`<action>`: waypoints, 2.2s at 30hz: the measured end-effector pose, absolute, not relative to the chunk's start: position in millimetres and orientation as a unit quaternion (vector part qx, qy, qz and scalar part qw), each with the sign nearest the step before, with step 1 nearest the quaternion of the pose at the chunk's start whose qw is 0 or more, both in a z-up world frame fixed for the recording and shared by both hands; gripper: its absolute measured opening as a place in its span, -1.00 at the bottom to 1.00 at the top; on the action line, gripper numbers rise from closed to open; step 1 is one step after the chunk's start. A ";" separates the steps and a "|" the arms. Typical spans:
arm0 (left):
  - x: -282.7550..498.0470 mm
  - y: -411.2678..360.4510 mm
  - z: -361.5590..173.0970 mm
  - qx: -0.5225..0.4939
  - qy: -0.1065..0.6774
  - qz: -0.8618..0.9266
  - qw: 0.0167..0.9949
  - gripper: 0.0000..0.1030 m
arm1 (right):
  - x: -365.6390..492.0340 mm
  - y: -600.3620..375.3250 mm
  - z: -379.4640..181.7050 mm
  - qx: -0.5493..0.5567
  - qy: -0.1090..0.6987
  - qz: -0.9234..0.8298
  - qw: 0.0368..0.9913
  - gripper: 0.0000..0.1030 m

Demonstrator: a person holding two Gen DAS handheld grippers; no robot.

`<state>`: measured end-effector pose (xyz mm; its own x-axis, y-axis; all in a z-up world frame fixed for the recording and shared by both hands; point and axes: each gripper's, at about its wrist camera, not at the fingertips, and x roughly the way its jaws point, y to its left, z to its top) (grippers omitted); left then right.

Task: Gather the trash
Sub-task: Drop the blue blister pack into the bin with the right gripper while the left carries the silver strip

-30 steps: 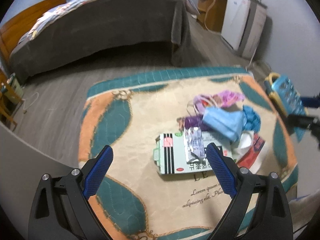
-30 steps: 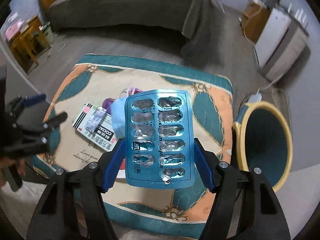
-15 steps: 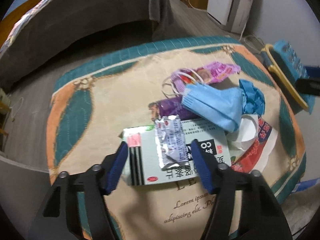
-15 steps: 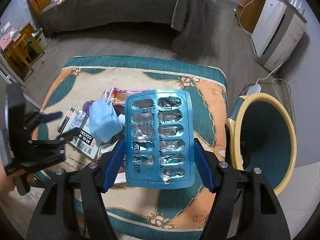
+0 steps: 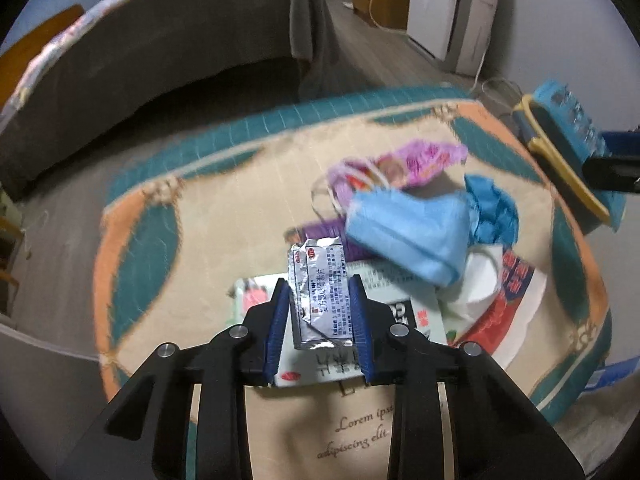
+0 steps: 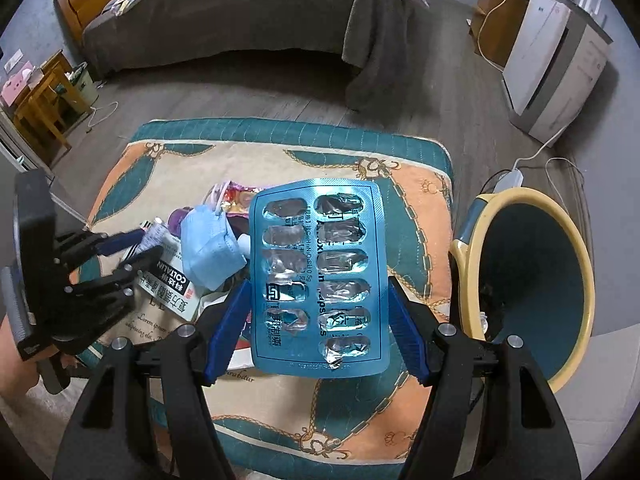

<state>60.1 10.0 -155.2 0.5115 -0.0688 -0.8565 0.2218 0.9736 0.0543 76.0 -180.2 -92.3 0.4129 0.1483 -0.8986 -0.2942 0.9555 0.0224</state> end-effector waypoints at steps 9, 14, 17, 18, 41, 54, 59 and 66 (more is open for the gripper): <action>63.8 -7.7 -99.2 0.066 0.434 -0.103 0.893 -0.38 | 80.9 -198.1 -77.3 -0.046 0.506 0.114 0.854 0.29; 63.6 -21.5 -83.1 0.059 0.421 -0.118 0.897 -0.38 | 85.0 -218.2 -69.2 -0.025 0.497 0.101 0.862 0.29; 64.8 -32.7 -78.5 0.060 0.417 -0.127 0.898 -0.38 | 85.7 -227.3 -67.4 -0.020 0.493 0.094 0.865 0.29; 65.2 -37.2 -77.4 0.060 0.416 -0.130 0.898 -0.38 | 85.9 -231.4 -67.0 -0.018 0.492 0.091 0.865 0.29; 55.9 -177.2 -96.1 0.096 0.428 -0.225 0.870 -0.38 | 89.2 -350.9 -63.3 0.050 0.471 0.027 0.880 0.29; 65.8 -255.2 -111.6 0.113 0.435 -0.271 0.851 -0.38 | 93.1 -458.4 -115.6 0.156 0.513 -0.070 0.841 0.29; 86.7 -271.7 -123.5 0.129 0.448 -0.260 0.846 -0.38 | 94.2 -453.0 -109.2 0.157 0.502 -0.066 0.848 0.29; 103.5 -295.1 -114.6 0.170 0.407 -0.263 0.858 -0.04 | 97.1 -455.0 -100.2 0.166 0.481 -0.076 0.858 0.31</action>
<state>103.5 -295.1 -114.6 0.5303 -0.3125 -0.7881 0.5898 0.8037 0.0782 97.1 -455.0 -100.2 0.5264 0.0288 -0.8498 0.2904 0.9333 0.2115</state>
